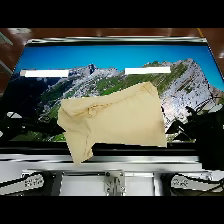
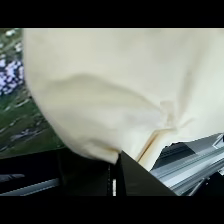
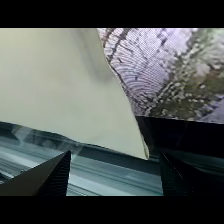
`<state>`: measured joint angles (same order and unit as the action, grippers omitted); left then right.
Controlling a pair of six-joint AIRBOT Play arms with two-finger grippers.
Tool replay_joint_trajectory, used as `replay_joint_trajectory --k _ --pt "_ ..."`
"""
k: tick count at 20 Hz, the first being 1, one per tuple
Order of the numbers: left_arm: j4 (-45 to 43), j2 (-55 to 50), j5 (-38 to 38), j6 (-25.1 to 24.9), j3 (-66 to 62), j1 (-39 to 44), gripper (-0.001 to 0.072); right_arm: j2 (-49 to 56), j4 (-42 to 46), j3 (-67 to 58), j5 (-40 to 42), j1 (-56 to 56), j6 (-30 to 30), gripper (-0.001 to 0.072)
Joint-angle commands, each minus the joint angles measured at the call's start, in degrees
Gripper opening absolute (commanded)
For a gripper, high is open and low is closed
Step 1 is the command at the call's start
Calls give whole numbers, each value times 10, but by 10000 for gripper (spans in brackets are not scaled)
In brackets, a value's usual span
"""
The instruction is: Fold the shirts.
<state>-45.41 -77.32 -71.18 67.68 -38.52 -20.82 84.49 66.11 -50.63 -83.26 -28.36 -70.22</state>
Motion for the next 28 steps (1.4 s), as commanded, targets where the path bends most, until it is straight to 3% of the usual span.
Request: replay_joint_trajectory --k 1,5,6,9,11,12,15,18,22,25,28 --pt "0 24 -5 -1 -2 0 36 1 -22 57 48 0 -7 678" --pt "1 49 -13 0 -2 0 36 1 -63 95 91 0 -10 676" --pt "1 55 -13 0 -3 0 36 1 -71 103 96 0 -10 630" --pt "1 66 -13 0 -3 0 36 1 -78 113 102 0 -10 616" --pt "1 67 -13 0 -3 0 36 1 -110 113 92 4 2 433" --pt "1 67 -13 0 -3 0 36 1 -122 113 87 15 15 421" --pt "7 74 -14 0 -14 0 35 1 -124 109 85 75 28 64" --pt "7 118 -16 0 -79 0 34 -12 -125 48 40 119 54 59" --pt "9 207 -12 1 -292 0 35 -126 -157 -177 40 130 68 59" --pt "40 257 18 1 -520 0 36 -226 -141 -407 126 130 80 60" --pt "36 300 113 36 -704 0 36 -300 -69 -586 250 131 44 60"
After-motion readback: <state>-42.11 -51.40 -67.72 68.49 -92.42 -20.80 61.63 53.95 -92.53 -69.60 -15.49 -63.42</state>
